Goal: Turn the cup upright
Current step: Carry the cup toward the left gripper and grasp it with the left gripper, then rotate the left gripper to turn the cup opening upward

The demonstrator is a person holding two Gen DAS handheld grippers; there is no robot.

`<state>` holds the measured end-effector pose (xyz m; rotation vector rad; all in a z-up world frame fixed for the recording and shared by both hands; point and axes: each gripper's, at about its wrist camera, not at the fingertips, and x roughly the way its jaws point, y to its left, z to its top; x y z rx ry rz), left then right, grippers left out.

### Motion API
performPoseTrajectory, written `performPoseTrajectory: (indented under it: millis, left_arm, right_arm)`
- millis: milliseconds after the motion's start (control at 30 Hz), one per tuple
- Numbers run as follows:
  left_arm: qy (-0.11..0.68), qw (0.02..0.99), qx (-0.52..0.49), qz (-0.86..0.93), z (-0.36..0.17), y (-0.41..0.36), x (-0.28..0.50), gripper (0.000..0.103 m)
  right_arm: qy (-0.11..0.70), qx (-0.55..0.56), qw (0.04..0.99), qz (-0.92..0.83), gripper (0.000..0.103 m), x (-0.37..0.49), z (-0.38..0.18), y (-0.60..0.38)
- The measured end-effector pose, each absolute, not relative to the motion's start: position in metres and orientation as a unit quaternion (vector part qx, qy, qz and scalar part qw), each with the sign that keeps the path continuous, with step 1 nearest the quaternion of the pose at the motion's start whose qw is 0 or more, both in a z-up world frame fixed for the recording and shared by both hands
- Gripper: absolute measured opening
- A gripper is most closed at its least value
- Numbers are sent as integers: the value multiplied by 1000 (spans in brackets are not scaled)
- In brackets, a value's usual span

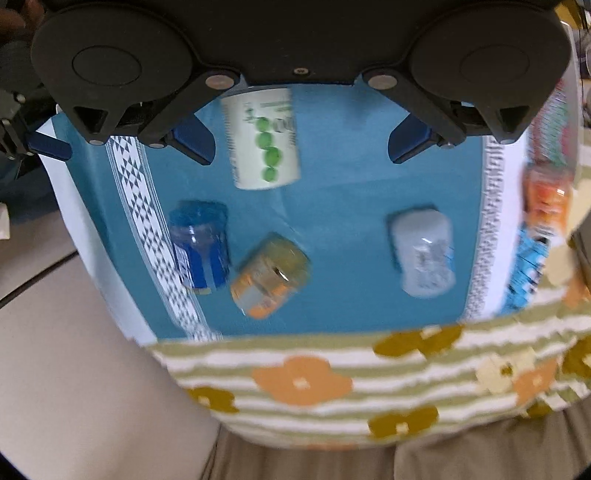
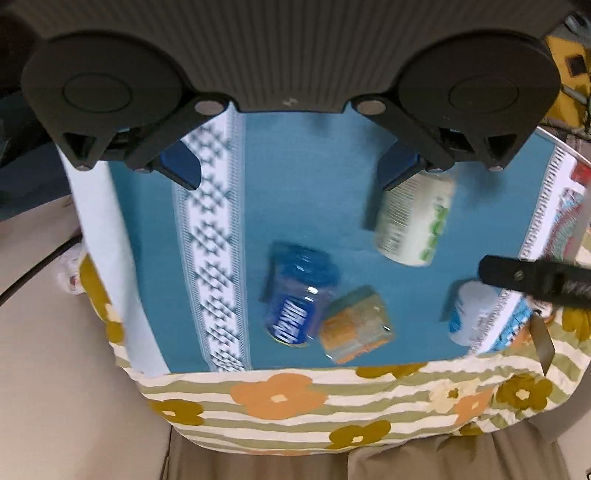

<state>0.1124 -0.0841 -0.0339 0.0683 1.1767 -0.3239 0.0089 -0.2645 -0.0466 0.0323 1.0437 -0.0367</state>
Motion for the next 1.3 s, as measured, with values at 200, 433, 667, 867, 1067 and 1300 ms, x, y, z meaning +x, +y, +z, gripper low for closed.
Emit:
performPoseTrajectory:
  millis: [200,433,667,867,1067,1300]
  left_arm:
    - [617,775,18,-135,-73,-118,136,93]
    - [648,753,28,-110,-102,-139,153,90]
    - [674,732,26,-94,-122,-142,160,66]
    - [672,733,26,-99,-125,-141,158,64]
    - [662,741,29,-105,-118,-143,153,63]
    - [619,776,13,-123,-84,-135,138,62]
  right_arm:
    - [510,29,860,-9,103,3,-66,-296]
    - [528,44,848,13,103,5,-89,-321]
    - [531,61,845,20,103,15,-98,-335]
    - [530,74,845,17,103,20,-100,-341]
    - [524,79,848,14,103,19,-95,-345]
    - [509,85,856,19,103,14,-82,-341]
